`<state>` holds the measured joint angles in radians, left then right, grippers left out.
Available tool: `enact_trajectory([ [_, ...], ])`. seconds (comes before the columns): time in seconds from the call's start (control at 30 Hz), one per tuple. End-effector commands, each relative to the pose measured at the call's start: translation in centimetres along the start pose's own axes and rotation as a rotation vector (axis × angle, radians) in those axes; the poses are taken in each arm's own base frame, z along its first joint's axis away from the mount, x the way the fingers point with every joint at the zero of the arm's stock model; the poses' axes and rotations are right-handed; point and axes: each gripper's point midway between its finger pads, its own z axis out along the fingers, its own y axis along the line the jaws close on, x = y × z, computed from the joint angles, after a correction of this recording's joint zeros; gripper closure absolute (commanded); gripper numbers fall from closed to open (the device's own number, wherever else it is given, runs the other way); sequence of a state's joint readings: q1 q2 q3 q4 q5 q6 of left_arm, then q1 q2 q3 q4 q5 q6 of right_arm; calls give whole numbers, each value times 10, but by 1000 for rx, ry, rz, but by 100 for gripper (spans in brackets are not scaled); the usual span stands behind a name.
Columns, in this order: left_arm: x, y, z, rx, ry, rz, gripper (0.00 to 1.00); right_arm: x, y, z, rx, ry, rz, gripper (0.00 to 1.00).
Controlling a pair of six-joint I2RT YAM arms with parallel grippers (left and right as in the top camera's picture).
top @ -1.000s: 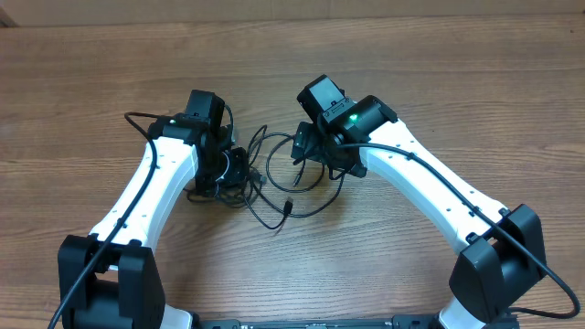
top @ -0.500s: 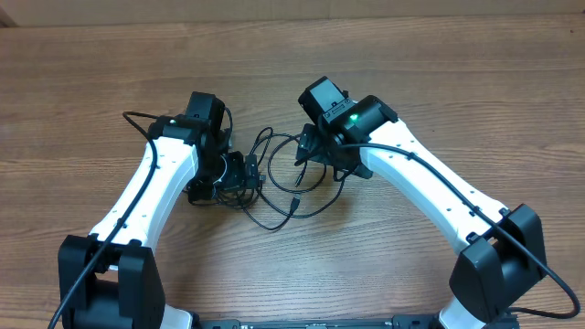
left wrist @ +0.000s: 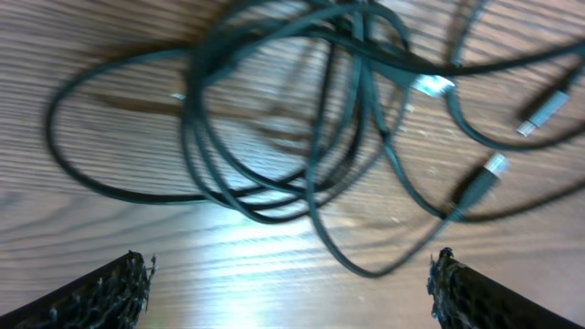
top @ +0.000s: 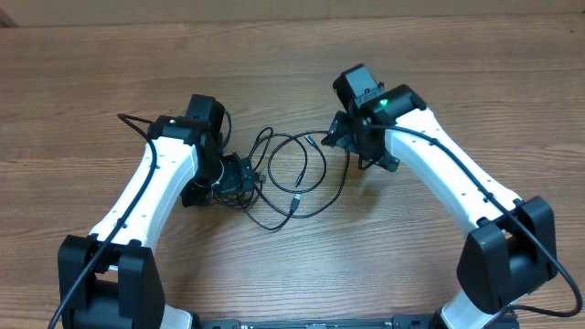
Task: Untangle cables
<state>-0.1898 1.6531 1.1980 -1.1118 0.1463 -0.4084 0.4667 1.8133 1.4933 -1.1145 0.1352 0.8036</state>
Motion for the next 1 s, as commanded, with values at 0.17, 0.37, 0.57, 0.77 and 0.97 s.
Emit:
enact_trajectory([
  [0.17,14,-43,-15,252,53,163,2,23,-9,39,-4,44,-7,0],
  [0.37,19,-46,-57,294,-73,144,8,26,-11,43,-1,47,-7,0],
  [0.57,35,-11,-137,199,-434,100,0,24,-8,43,-12,39,-6,0],
  [0.77,55,13,-150,126,-489,76,0,25,5,42,-78,59,-3,0],
  [0.97,54,15,-133,88,-401,66,0,25,6,42,-81,59,-3,0],
])
